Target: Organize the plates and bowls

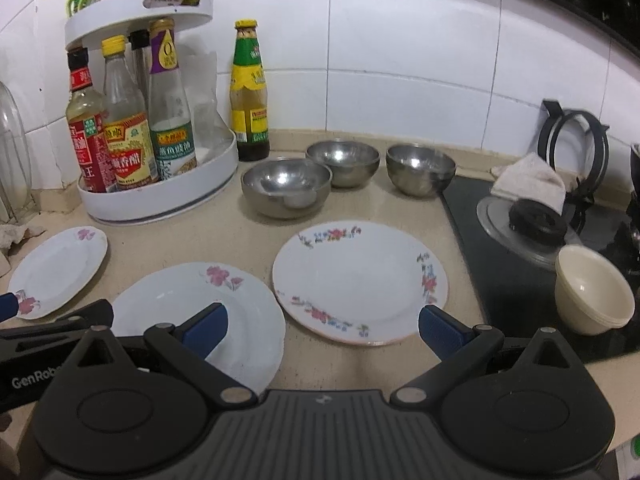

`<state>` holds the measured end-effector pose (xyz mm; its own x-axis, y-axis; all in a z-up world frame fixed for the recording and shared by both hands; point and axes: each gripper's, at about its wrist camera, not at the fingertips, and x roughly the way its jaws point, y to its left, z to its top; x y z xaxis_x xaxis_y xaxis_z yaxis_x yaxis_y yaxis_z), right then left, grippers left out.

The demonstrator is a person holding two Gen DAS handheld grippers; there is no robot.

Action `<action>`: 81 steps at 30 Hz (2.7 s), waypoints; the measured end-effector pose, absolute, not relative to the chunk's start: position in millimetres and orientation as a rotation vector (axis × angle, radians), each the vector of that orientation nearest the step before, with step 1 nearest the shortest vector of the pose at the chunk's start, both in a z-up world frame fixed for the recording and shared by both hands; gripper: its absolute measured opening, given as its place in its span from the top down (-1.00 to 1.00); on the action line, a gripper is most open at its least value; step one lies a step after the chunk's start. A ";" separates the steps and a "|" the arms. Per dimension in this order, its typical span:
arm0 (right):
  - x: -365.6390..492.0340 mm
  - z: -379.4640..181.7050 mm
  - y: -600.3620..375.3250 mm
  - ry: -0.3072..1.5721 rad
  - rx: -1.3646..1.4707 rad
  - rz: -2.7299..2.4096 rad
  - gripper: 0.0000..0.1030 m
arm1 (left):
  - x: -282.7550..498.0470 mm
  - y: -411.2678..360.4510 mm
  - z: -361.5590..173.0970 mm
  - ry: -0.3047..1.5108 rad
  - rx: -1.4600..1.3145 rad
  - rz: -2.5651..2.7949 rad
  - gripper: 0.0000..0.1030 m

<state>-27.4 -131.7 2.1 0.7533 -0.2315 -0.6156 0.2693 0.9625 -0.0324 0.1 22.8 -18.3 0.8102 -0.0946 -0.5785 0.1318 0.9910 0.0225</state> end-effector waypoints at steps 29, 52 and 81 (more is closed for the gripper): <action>10.9 -49.5 -167.0 0.912 0.258 -0.066 -0.84 | 37.0 22.0 -59.8 0.799 0.045 -0.211 -0.96; 52.1 -50.5 -169.0 0.906 0.358 0.141 0.41 | 78.0 40.6 -62.4 0.823 -0.060 -0.257 -0.07; 88.2 -53.5 -167.4 0.872 0.291 0.187 0.50 | 96.5 40.2 -64.3 0.783 -0.088 -0.164 0.02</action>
<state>88.2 -167.4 -53.5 0.6306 0.2786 -0.7243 -0.0426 0.9443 0.3262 96.5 40.2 -64.3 0.6971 -0.1792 -0.6942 0.1139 0.9836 -0.1396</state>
